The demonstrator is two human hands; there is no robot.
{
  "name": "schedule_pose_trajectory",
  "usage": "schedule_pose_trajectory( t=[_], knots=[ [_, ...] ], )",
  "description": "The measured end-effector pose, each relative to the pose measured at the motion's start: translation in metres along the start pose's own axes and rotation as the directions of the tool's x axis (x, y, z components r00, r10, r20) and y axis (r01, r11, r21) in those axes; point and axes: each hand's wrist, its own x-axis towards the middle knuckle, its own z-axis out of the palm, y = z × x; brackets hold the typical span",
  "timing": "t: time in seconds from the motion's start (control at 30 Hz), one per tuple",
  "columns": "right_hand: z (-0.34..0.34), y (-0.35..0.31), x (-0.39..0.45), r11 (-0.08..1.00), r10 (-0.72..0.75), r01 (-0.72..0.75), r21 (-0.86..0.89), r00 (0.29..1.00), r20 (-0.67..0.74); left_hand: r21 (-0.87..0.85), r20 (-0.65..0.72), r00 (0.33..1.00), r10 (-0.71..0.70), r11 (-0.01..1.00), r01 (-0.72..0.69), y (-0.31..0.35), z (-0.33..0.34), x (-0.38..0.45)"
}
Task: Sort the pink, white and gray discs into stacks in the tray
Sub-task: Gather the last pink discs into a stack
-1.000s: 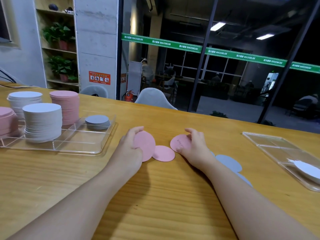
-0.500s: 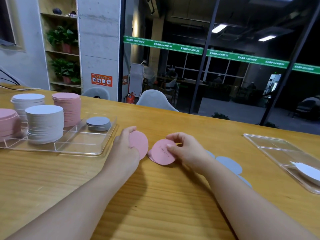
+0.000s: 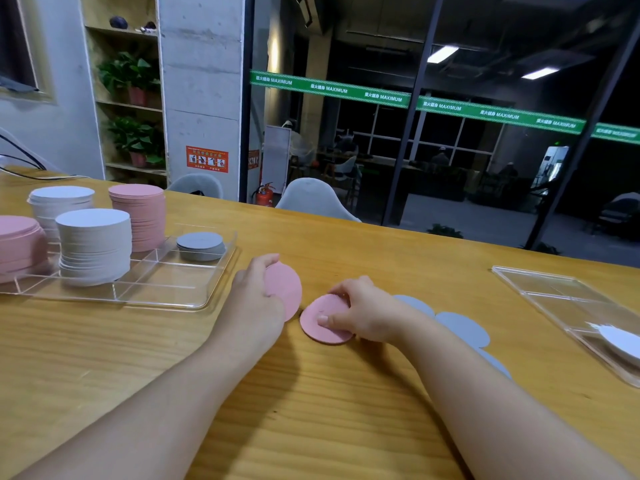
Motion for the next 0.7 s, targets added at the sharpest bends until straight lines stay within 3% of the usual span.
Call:
schedule_pose_trajectory(
  t=[0.2, 0.4, 0.6, 0.7],
  knots=[
    [0.002, -0.003, -0.003, 0.971, -0.185, 0.201, 0.129, 0.975, -0.123, 0.019, 0.008, 0.999, 0.052, 0.998, -0.052, 0.001, 0.001, -0.002],
    [0.011, -0.009, 0.000, 0.924, -0.194, 0.316, 0.216, 0.872, -0.449, -0.035, 0.103, 0.987, 0.121, 0.992, -0.118, 0.005, 0.003, -0.005],
    [0.024, -0.019, -0.002, 0.917, -0.267, 0.372, 0.142, 0.839, -0.474, 0.021, 0.163, 0.967, 0.193, 0.980, -0.199, 0.002, 0.006, -0.007],
    [0.024, -0.023, -0.001, 0.899, -0.148, 0.312, 0.306, 0.876, -0.460, 0.079, 0.146, 0.969, 0.200, 0.974, -0.213, 0.001, 0.006, -0.006]
  ],
)
